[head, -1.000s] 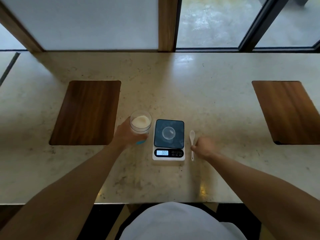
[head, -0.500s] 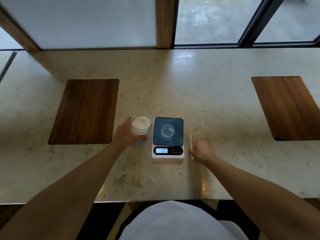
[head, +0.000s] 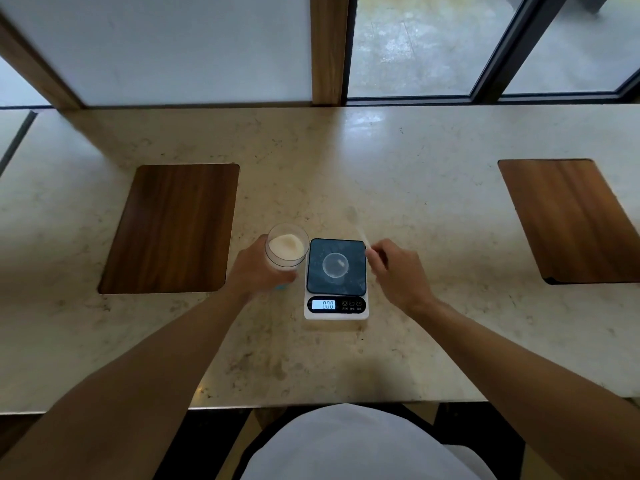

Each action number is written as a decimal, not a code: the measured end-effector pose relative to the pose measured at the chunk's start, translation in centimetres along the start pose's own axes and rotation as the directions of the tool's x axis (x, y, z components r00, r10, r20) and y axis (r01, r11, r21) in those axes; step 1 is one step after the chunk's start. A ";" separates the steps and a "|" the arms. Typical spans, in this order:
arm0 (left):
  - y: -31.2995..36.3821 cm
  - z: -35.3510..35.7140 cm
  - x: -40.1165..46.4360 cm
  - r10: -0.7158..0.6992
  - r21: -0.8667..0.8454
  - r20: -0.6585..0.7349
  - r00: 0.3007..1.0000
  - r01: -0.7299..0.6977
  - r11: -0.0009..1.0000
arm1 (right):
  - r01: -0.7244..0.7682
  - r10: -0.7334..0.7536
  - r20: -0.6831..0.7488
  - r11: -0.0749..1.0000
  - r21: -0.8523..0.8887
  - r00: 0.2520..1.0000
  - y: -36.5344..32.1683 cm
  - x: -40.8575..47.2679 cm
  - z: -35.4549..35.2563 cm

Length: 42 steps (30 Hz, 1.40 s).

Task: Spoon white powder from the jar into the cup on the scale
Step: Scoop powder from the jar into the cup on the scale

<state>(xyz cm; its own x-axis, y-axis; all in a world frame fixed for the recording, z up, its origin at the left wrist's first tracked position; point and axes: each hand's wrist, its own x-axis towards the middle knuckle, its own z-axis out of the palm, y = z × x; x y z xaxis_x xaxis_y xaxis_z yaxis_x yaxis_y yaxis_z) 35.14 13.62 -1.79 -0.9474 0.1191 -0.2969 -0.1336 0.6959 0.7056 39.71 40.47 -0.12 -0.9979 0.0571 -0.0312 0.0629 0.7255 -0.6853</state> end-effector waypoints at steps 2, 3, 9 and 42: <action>0.1 -0.1 0.0 0.013 0.010 0.008 1.000 -0.013 1.000 | 0.104 -0.104 -0.018 0.994 0.031 0.994 -1.8 0.3 -0.2; 0.1 -0.2 0.0 0.021 0.014 0.005 1.000 -0.021 1.000 | 0.148 -0.148 -0.024 0.988 0.039 0.989 -2.5 0.5 -0.4; 0.3 -0.7 -0.1 0.054 0.093 -0.009 0.999 -0.053 0.994 | 0.333 -0.328 0.080 0.942 -0.053 0.941 -5.0 0.8 -0.5; -1.4 -0.8 -0.2 0.171 0.215 -0.036 0.985 -0.160 0.963 | 0.202 -0.151 0.323 0.971 -0.130 0.934 -7.7 2.9 3.0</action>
<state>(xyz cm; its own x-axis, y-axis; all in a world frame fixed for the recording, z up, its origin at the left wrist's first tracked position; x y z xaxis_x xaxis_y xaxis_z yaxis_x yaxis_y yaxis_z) 35.26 12.07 -2.20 -0.9662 0.2109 -0.1482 0.0851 0.8038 0.5888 36.27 32.96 2.87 -0.9470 -0.2778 -0.1610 -0.1380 0.8048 -0.5773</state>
